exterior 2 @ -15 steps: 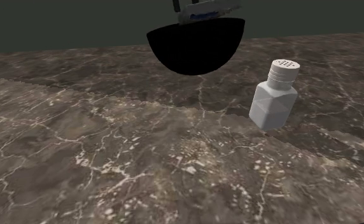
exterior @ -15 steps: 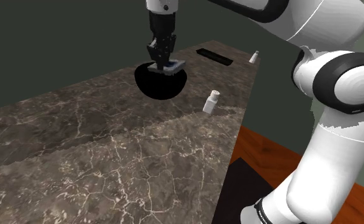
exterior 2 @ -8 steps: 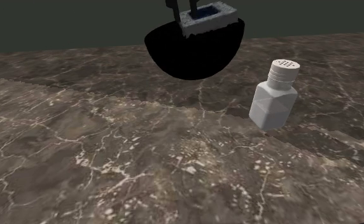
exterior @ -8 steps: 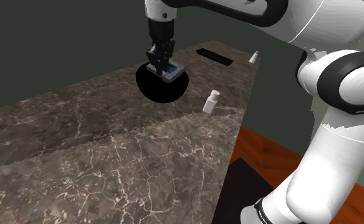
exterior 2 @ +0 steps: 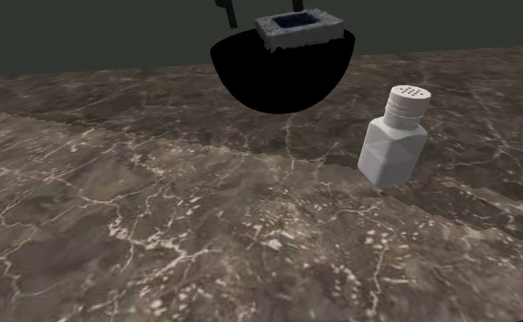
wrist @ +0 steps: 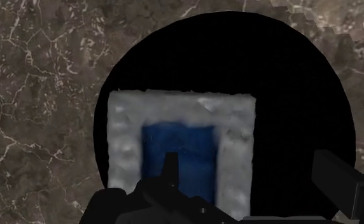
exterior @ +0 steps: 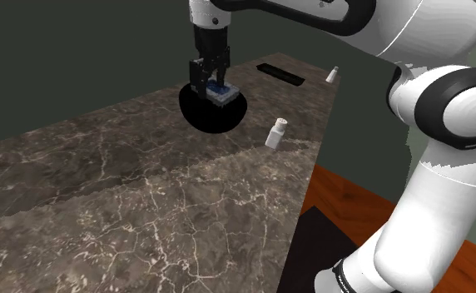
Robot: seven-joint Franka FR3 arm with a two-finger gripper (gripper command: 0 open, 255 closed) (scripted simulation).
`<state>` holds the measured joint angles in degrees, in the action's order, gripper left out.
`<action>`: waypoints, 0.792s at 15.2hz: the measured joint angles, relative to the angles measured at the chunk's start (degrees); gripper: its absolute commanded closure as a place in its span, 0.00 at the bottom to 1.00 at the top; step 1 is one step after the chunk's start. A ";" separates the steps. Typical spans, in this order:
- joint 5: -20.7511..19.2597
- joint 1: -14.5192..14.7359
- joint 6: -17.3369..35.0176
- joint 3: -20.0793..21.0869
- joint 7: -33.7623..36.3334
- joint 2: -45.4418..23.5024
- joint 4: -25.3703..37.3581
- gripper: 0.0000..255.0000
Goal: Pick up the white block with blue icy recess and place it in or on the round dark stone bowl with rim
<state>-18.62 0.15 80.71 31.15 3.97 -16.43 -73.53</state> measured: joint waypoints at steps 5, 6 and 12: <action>-2.78 3.80 -8.17 0.15 -0.02 -4.79 12.51 0.00; -3.40 4.66 -9.80 0.11 -0.06 -5.82 15.06 0.00; -3.67 5.09 -10.79 0.08 -0.07 -6.22 16.34 0.00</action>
